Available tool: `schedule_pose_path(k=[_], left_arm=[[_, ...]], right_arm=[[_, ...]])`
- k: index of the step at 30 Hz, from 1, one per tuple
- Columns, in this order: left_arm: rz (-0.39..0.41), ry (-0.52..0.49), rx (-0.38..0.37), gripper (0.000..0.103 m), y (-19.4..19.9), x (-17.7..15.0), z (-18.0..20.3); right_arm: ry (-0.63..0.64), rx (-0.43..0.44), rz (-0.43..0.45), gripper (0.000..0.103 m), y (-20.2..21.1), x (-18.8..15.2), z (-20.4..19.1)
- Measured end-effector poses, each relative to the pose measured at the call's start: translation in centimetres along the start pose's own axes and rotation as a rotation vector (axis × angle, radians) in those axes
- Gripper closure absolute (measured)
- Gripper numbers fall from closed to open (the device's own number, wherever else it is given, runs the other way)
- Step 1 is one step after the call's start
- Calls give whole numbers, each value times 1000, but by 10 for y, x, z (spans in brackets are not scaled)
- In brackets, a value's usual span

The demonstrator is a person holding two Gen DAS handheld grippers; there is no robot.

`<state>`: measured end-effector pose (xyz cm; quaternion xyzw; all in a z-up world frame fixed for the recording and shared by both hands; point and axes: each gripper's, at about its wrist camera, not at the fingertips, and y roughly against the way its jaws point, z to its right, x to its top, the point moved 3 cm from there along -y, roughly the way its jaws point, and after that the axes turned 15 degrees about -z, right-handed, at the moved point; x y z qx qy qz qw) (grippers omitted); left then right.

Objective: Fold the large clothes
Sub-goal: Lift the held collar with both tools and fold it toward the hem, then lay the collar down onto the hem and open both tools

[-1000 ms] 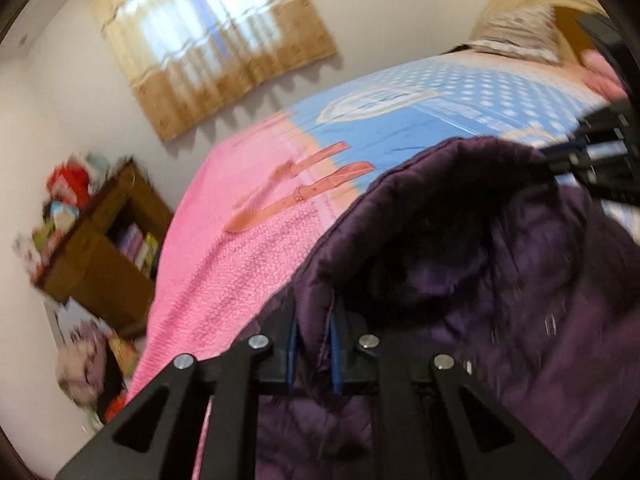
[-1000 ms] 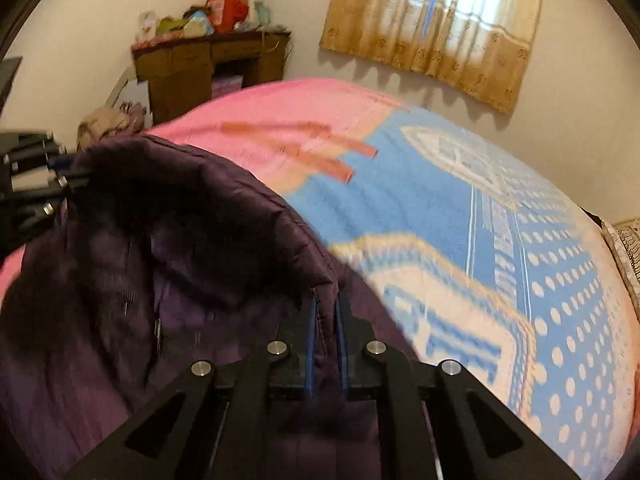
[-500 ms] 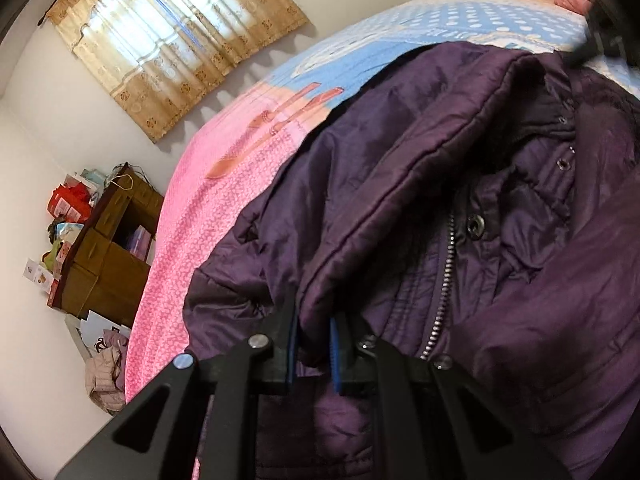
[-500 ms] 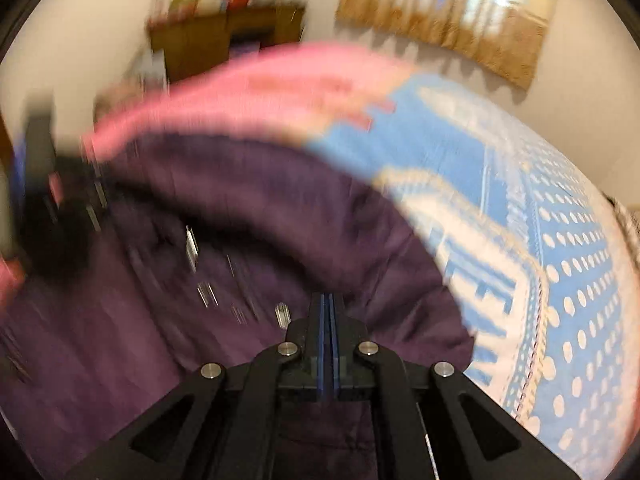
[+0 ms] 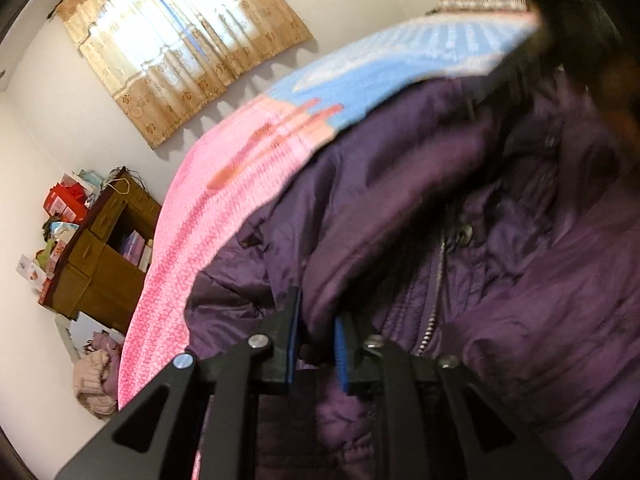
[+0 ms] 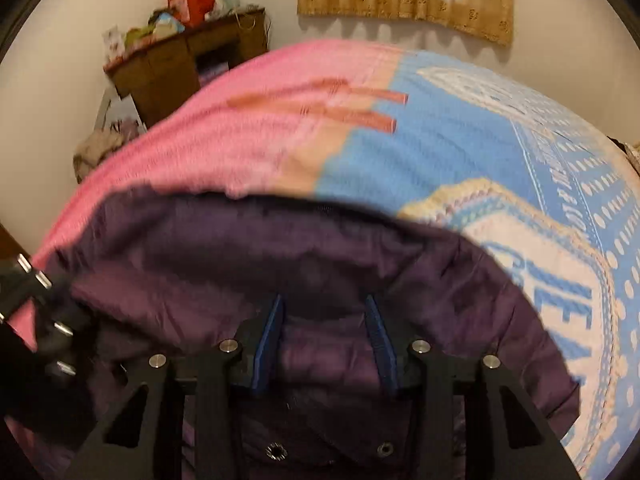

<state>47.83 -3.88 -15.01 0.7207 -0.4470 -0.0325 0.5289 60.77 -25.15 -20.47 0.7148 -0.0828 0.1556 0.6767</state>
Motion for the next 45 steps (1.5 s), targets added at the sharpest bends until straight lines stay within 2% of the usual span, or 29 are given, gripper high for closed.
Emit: schedule_pose_path(k=[2,4,6,7,8,10,12,14,16,19,28,34,45], left_arm=[[30,52,-51,80,16,5,-11],[78,121,-139,76,36,13,-24],[128,183,-161,60,52,27,-33],[148,218,-151,47,58,35,-38],[157,240,-151,42,59,42,-40],[175,281,-170,41,59,58,-43],[152,296,-141,38,46,72,-41],[79,285,-146,38,19,78,-32],[-36,284,-156,38,-18,75,-21],[-109,299,-168,38,-47,59,-11],[-93,292,-125,37,-54,49,3],[-94,315,-144,36,-59,47,1],[-107,311,-135,36,-63,49,4]], right_arm=[[-4,9,3,59,-3,-6,2],[-19,24,2,59,-4,-7,6],[-14,21,-2,59,-5,-7,5],[-10,13,-2,59,-5,-7,3],[-5,7,-3,59,-5,-8,2],[-1,2,-3,59,-6,-9,2],[-2,3,0,59,-7,-10,1],[-11,12,3,59,-7,-13,2],[-14,18,4,59,-8,-15,3],[-12,22,9,59,-10,-16,3],[-15,3,36,59,-18,-22,0],[-29,35,22,58,-26,-19,4],[-19,5,11,58,-30,-18,0]])
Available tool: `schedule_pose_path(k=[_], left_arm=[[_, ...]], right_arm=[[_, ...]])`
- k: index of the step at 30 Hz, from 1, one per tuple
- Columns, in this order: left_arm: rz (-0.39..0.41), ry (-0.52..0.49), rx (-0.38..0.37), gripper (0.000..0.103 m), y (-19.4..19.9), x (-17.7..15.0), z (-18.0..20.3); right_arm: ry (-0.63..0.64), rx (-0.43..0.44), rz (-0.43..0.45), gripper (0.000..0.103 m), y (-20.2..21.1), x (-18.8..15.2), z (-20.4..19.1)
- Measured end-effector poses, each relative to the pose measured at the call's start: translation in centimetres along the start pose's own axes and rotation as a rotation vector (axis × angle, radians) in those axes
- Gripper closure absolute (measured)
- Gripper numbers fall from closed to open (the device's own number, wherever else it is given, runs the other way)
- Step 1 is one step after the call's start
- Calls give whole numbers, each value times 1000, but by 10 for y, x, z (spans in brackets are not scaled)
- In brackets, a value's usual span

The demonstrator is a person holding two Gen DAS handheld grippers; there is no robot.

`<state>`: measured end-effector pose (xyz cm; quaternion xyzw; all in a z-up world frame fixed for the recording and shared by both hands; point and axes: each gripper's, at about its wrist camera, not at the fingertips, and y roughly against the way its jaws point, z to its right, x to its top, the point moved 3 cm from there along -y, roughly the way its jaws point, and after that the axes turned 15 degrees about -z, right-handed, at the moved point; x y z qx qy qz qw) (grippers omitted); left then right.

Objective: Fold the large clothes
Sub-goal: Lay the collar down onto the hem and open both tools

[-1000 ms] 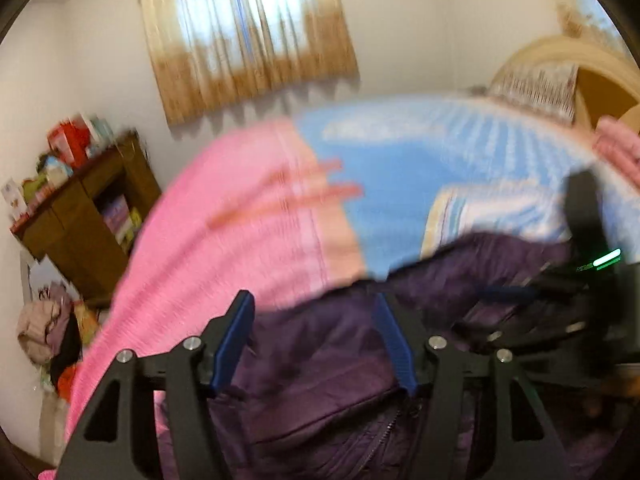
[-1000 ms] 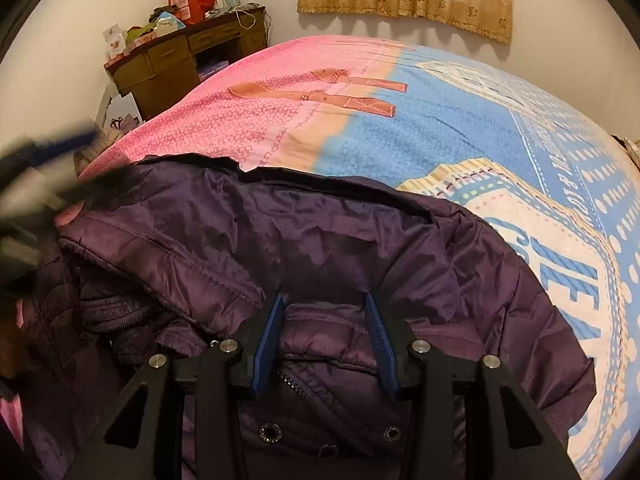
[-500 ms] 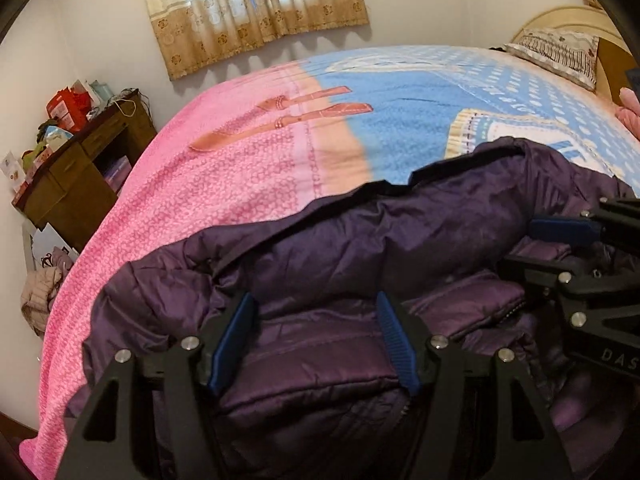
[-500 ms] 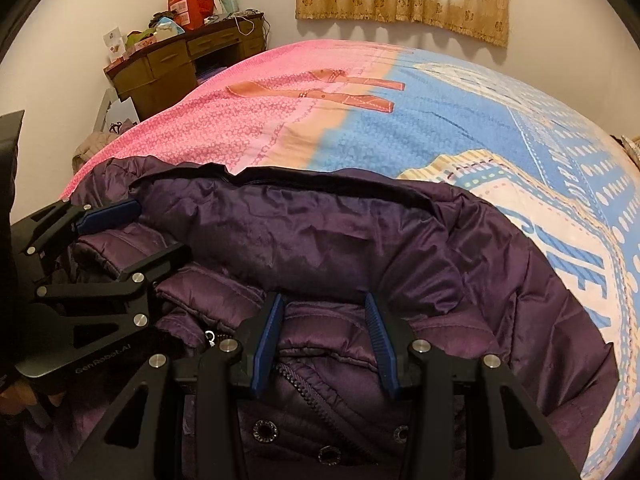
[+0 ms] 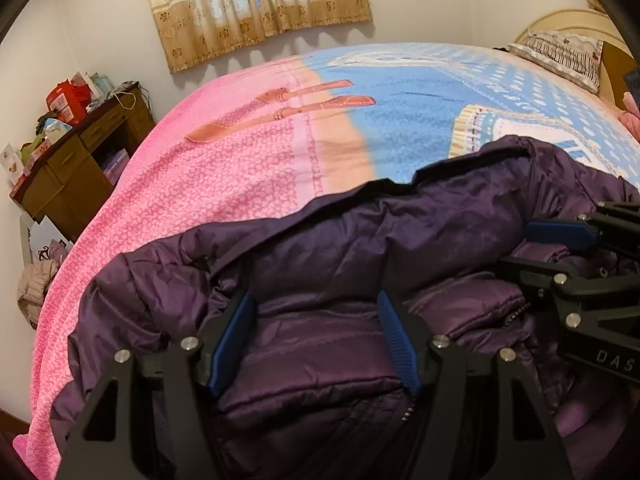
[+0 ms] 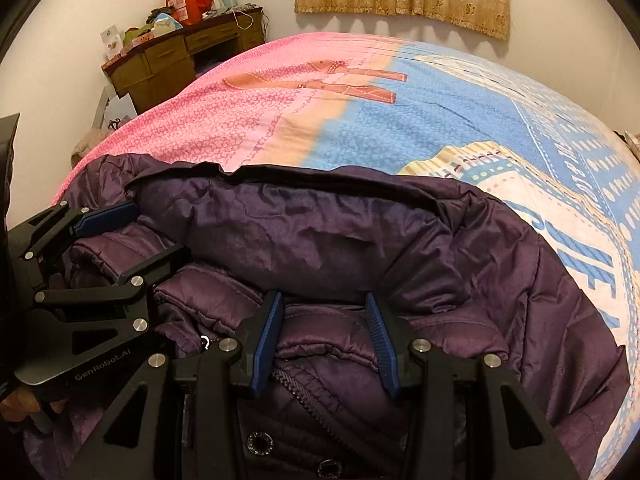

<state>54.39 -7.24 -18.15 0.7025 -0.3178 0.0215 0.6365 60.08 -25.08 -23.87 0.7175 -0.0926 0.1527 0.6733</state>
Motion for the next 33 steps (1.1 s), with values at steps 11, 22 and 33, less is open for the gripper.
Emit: schedule_pose_path(k=[11,22,33], left_arm=[[2,10,-16,36,-1,0,-1],[146,47,-84,31,39,2,-8],[-24,80,0,0,-7,14,1]], right_arm=[[-42,19,195,58,67,21,-3],[-59,25,72,58,-4,27,11],[-67,35,45,57,-14,27,12]])
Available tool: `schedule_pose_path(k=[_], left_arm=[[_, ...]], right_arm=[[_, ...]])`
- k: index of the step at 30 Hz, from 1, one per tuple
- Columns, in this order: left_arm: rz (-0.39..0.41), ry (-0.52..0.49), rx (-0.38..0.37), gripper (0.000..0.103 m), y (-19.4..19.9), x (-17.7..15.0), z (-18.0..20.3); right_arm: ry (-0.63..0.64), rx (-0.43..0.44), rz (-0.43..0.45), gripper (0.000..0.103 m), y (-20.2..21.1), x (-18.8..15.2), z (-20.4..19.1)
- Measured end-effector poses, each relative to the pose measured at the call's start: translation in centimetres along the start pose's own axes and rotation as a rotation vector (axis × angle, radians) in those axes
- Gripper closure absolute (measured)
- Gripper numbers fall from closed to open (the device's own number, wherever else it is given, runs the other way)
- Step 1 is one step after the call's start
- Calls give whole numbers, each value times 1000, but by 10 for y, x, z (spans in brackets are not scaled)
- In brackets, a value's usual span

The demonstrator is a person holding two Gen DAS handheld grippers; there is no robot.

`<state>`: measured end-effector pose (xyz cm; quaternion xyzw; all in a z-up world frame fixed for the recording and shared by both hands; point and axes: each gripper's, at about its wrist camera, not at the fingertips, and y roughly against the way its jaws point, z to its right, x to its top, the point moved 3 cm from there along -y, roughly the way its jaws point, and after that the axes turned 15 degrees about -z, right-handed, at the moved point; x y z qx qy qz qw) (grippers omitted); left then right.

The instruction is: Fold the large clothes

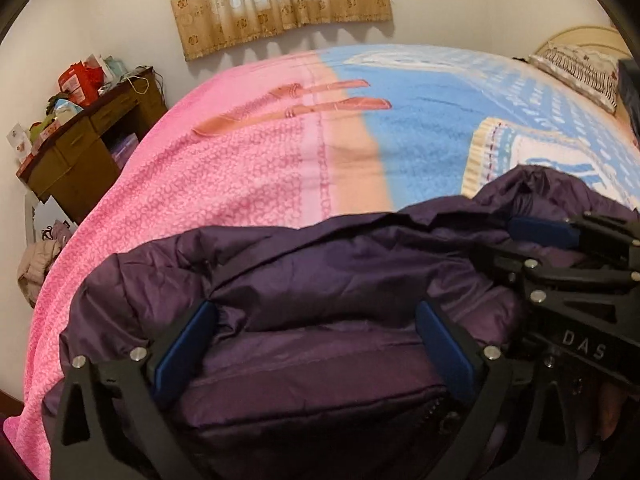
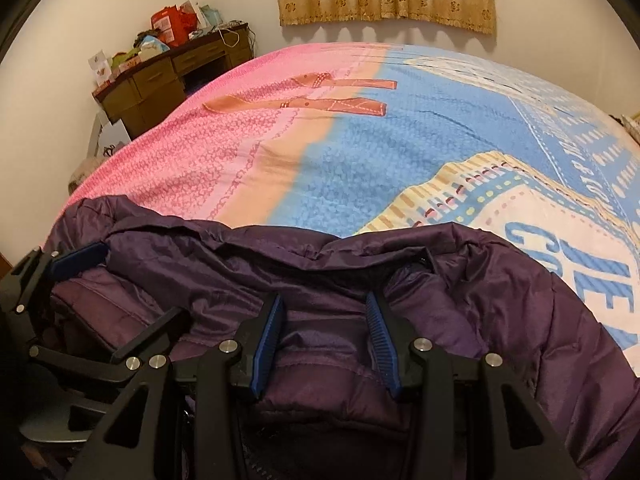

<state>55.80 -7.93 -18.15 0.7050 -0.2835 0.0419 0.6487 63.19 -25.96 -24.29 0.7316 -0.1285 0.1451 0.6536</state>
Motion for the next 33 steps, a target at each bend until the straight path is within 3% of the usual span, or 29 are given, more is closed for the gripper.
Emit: schedule_pose_path(k=[29,32,33], left_arm=[[-30,2,26,0,-9,0,3],[-47,5,2,0,-6,2,-1],[-54,11,-6,1,1,3,-4]], right_arm=[[34,-79,-26,57,-3,4,-8],[81,-71,-71,55,12,7,-8],[44,-51,-62,52,25,5,-3]])
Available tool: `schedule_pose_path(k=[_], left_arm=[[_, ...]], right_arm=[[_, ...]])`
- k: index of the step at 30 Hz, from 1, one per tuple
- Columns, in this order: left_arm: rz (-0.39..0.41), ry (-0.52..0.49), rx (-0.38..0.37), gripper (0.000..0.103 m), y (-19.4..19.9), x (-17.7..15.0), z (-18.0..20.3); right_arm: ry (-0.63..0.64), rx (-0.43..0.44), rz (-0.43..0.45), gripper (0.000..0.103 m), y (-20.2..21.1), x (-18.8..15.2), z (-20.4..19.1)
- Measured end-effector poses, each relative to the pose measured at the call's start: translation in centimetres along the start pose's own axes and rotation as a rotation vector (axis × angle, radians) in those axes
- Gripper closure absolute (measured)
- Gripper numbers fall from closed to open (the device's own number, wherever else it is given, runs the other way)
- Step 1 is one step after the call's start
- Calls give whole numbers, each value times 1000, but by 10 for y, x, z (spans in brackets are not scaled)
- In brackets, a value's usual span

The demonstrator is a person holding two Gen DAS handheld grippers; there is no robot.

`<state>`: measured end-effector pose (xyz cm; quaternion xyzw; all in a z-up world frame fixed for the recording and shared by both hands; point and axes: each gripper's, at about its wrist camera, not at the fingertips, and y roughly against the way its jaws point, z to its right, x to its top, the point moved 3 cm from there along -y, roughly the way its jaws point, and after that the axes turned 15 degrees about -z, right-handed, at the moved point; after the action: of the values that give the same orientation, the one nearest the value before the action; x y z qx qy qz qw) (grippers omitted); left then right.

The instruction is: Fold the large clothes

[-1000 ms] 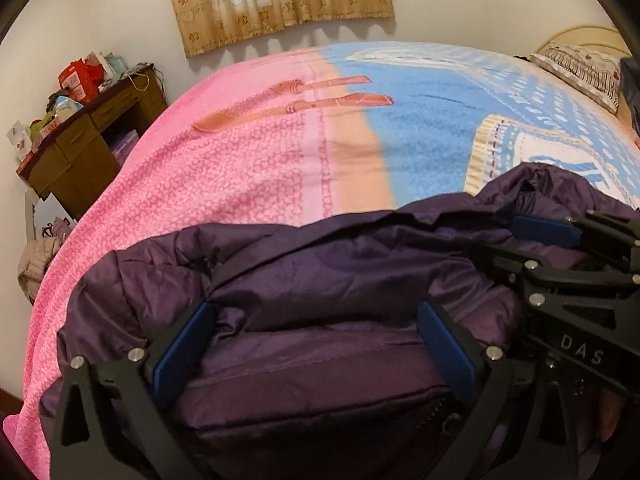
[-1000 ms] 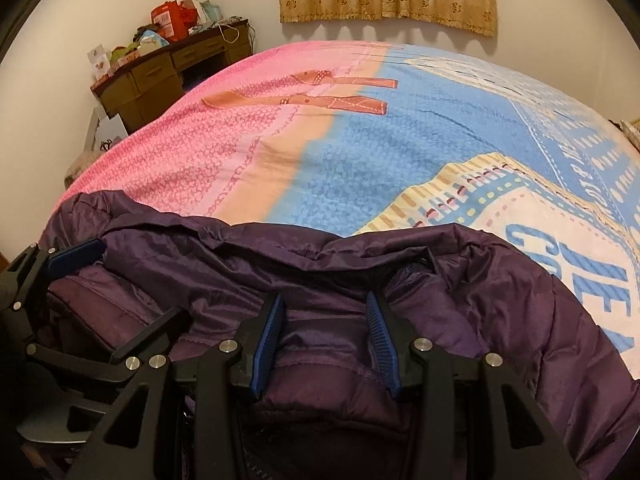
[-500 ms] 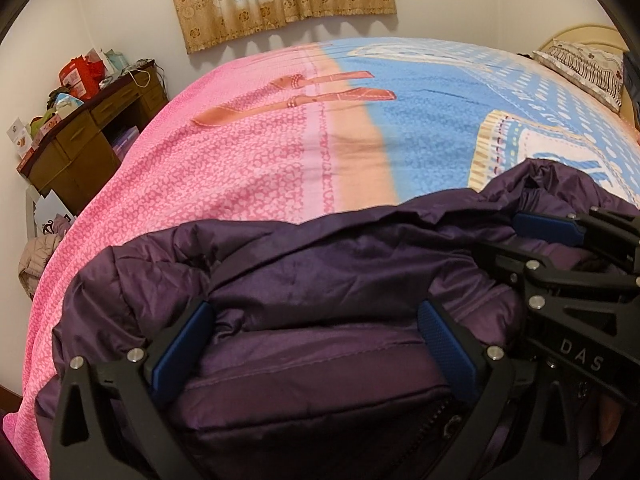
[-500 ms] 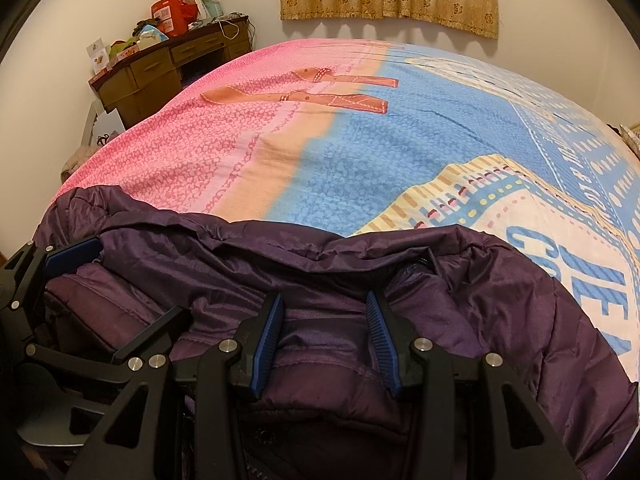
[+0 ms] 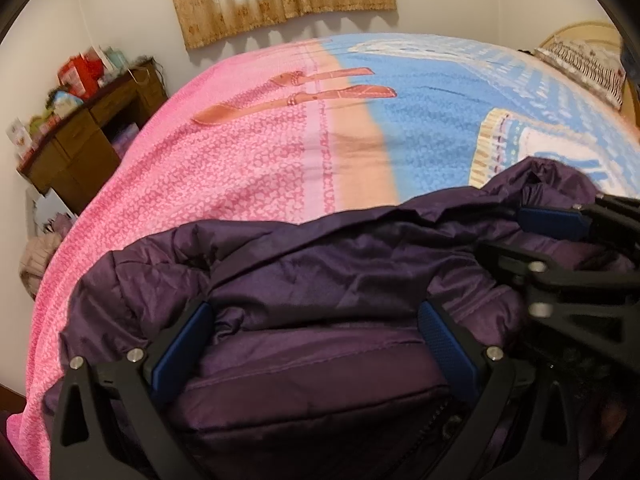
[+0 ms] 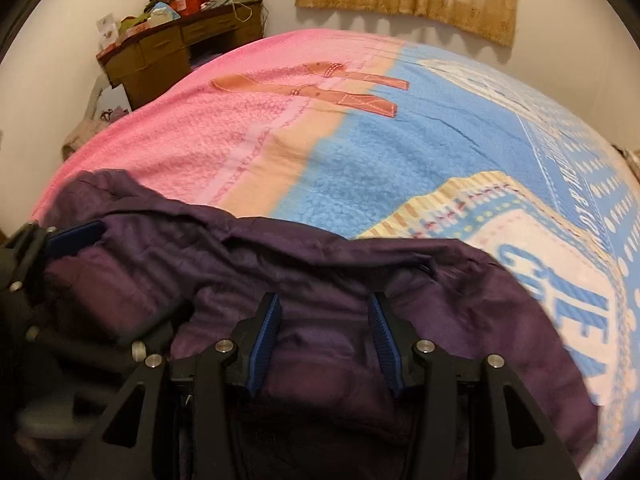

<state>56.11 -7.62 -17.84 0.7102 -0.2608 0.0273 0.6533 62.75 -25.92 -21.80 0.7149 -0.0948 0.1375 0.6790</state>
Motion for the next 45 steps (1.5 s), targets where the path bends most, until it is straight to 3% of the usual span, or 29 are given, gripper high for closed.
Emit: schedule_pose_path(k=[3,6,9,14,18,22,27,29,32,34,37,38,39,40,42,45], left_arm=[[85,7,-54,6,52,-7,-13],[181,13,-118,3,112,-35,-30],[246,31,-173,0,164,-100,-52],[211,46,-195,0,187,-214,-74],[118,101,-232,0,178,-305,-85],[60,141,-285,0,164,-358,-84],[60,196,-352,0,150,-372,-79],[70,224,-392,0,148,-375,-75],[74,240,-447,3,142,-378,-63],[72,201,-462,11,138,-381,-52],[103,169,-400,18,135,-388,-40],[112,163,-396,24,137,-390,-39],[116,165,-411,32,138,-393,-40],[121,170,-430,37,139,-395,-43],[129,175,-462,56,142,-398,-51],[138,168,-496,72,149,-400,-55]], right_arm=[[-98,170,94,31,64,-25,25],[-77,176,127,30,118,-74,45],[-78,221,111,29,154,-144,65],[-92,275,36,28,181,-277,83],[-157,310,-33,28,180,-371,87],[-191,363,-48,28,180,-440,76],[-273,392,-50,26,156,-462,65],[-286,401,28,24,157,-461,59],[-297,491,67,24,149,-456,44],[-266,491,92,23,143,-455,31],[-214,417,115,26,143,-457,16],[-219,425,115,31,144,-458,15],[-229,431,114,47,145,-461,17],[-241,453,106,55,144,-464,20],[-252,505,102,63,143,-470,24],[-266,526,114,67,145,-476,24]])
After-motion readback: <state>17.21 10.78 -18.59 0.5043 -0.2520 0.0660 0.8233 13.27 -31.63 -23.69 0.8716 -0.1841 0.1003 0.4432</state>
